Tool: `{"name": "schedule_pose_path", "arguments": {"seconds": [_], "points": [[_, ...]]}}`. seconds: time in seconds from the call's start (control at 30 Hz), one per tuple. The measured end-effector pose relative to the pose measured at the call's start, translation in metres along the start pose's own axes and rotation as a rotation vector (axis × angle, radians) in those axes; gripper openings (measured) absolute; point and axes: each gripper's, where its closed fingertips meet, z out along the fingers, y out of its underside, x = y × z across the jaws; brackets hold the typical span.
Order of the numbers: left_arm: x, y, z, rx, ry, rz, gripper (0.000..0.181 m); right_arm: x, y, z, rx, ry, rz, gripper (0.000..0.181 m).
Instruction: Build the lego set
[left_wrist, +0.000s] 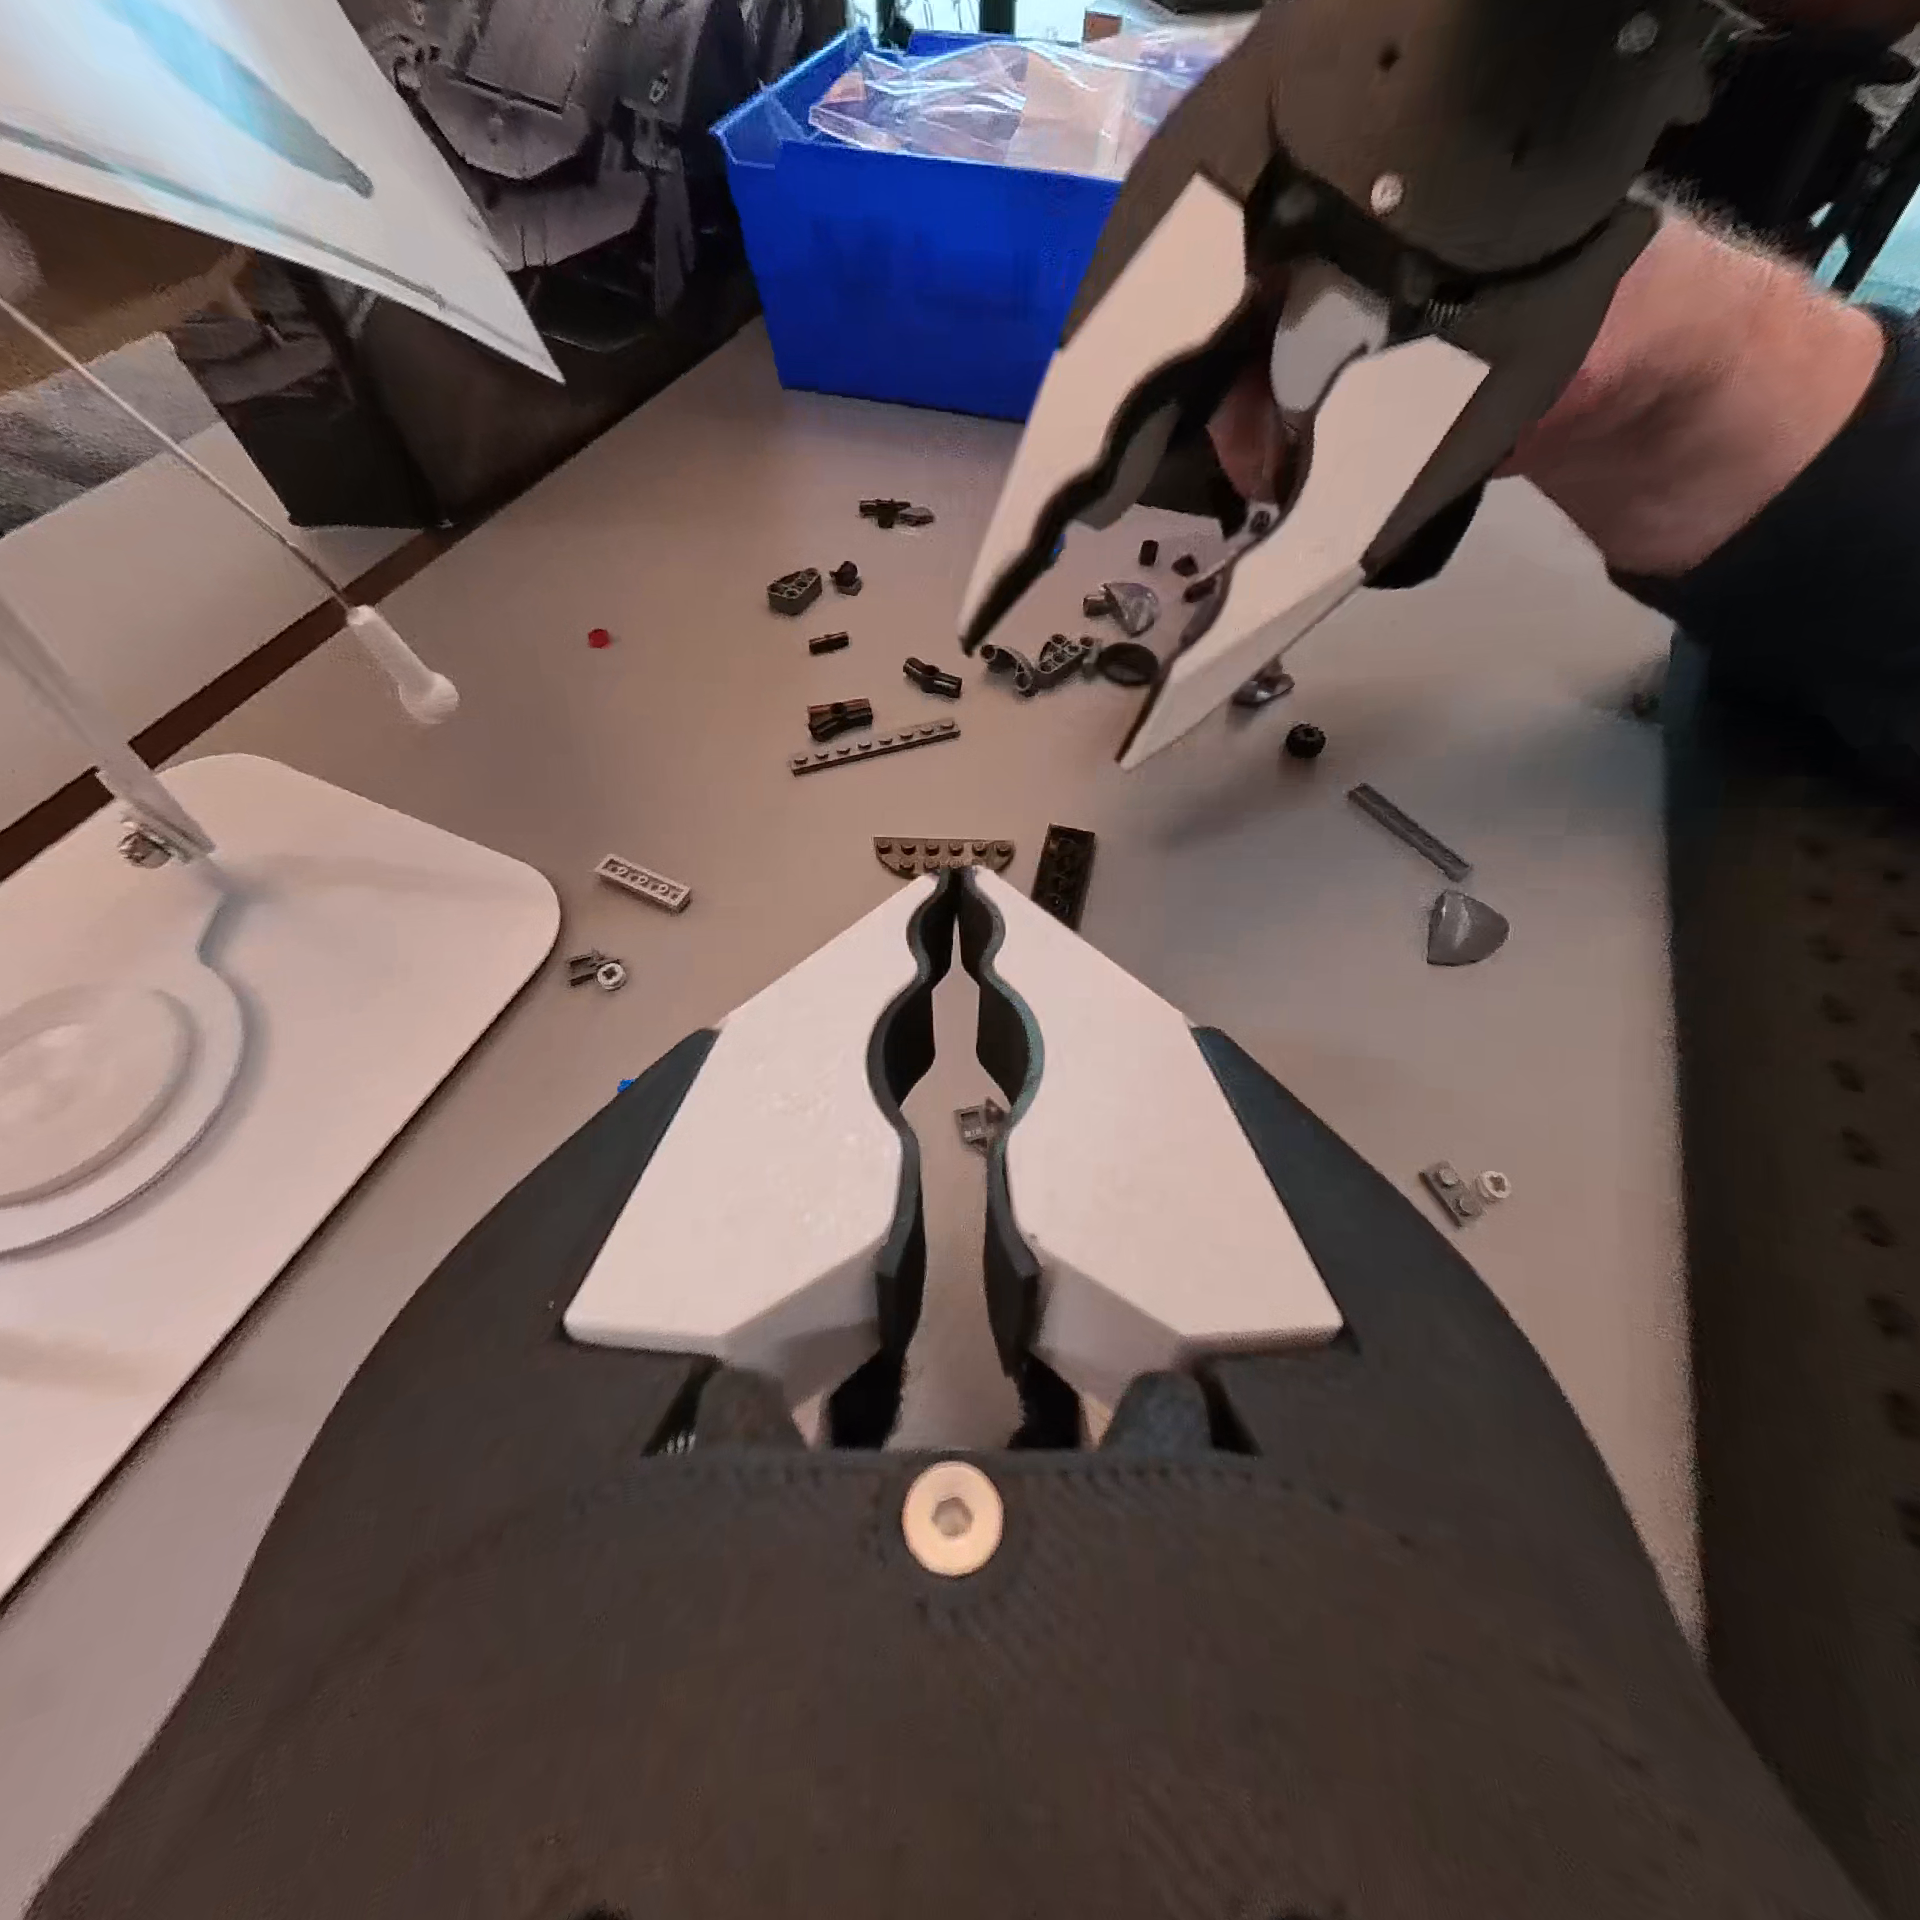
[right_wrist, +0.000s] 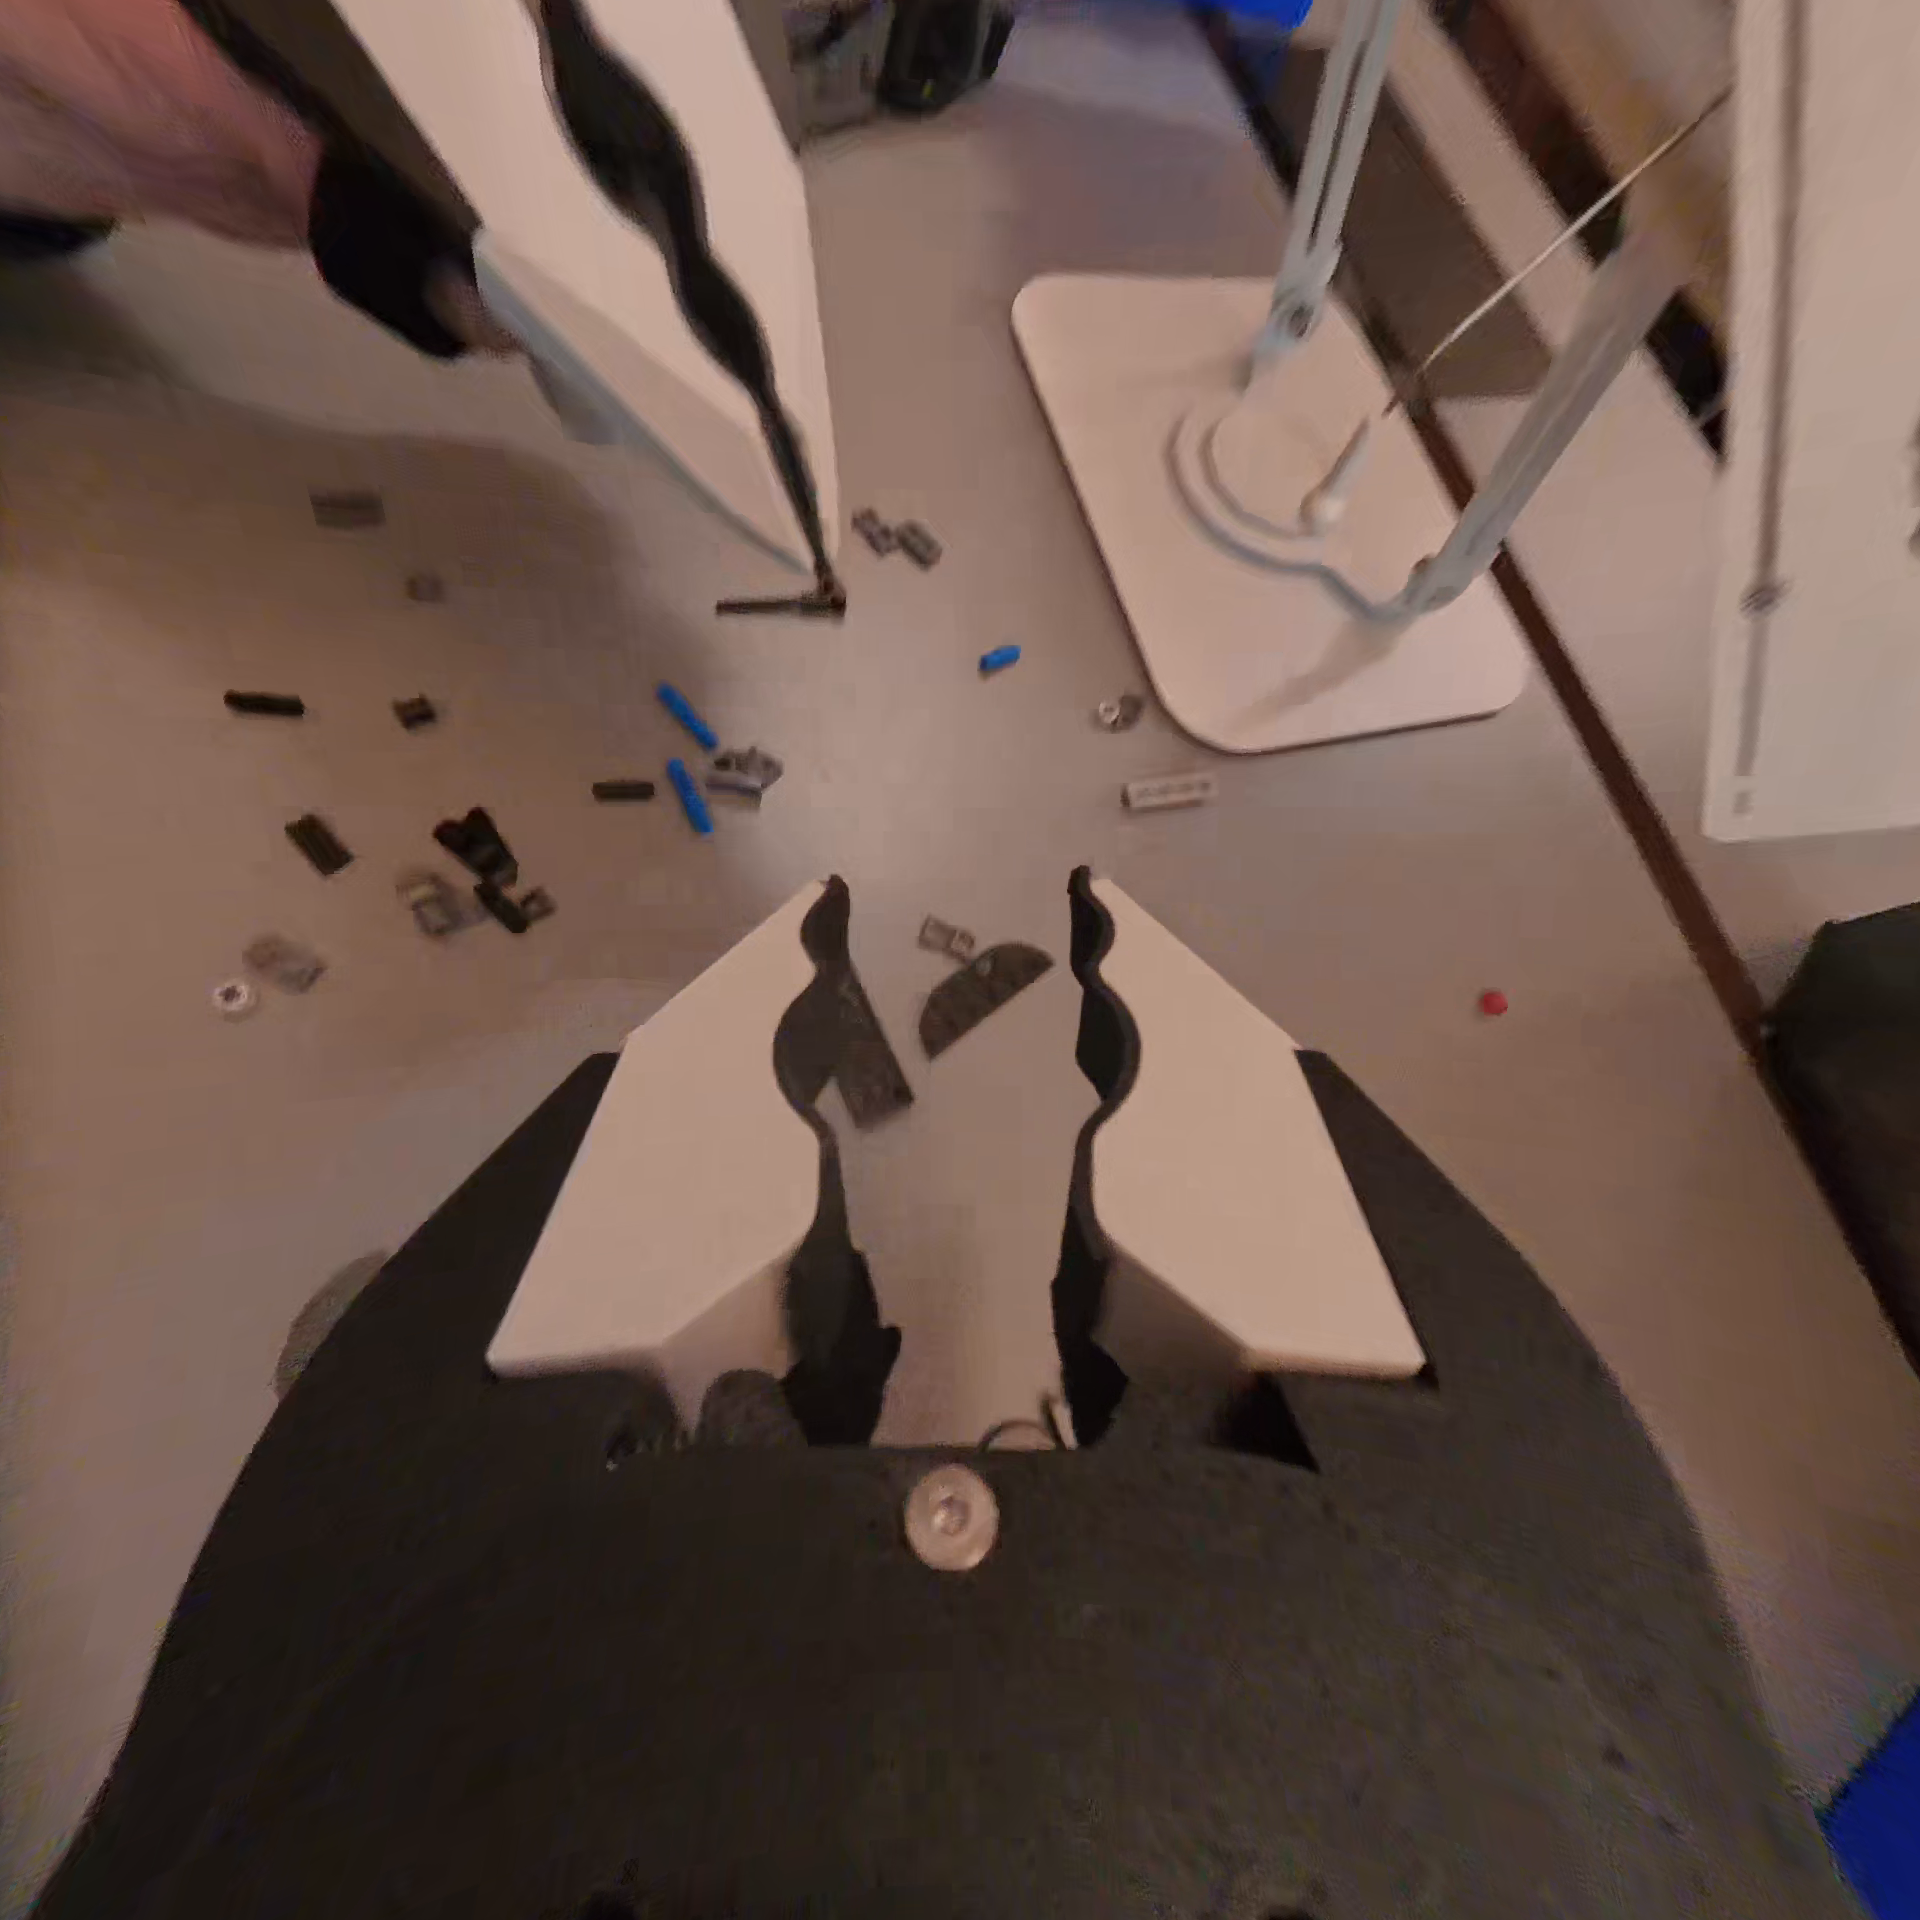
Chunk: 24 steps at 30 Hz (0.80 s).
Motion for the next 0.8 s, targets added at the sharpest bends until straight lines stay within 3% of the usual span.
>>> {"name": "schedule_pose_path", "arguments": {"seconds": [0.17,0.3,0.33,0.4,0.53,0.67,0.77,0.8], "points": [[-0.004,0.014,0.008,-0.059,-0.012,0.006,0.003,-0.018,0.05,0.015,-0.226,-0.102,-0.03,0.046],[0.0,0.023,0.015,-0.109,-0.009,0.034,0.008,-0.03,0.069,0.028,-0.331,-0.162,-0.022,0.035],[0.002,0.025,0.016,-0.124,-0.004,0.046,0.01,-0.03,0.068,0.03,-0.319,-0.171,-0.013,0.02],[0.006,0.031,0.021,-0.148,0.012,0.069,0.013,-0.03,0.068,0.032,-0.314,-0.178,0.002,0.014],[0.013,0.042,0.03,-0.204,0.027,0.138,0.022,-0.032,0.065,0.035,-0.296,-0.183,-0.008,0.014],[0.024,0.045,0.038,-0.225,0.031,0.268,0.037,-0.044,0.04,0.032,-0.177,-0.265,0.049,0.014],[0.032,0.045,0.041,-0.236,0.019,0.392,0.028,-0.051,0.021,0.025,-0.082,-0.327,0.093,0.014],[0.037,0.045,0.041,-0.234,0.029,0.435,0.014,-0.051,0.019,0.023,-0.069,-0.332,0.105,0.014]]}}
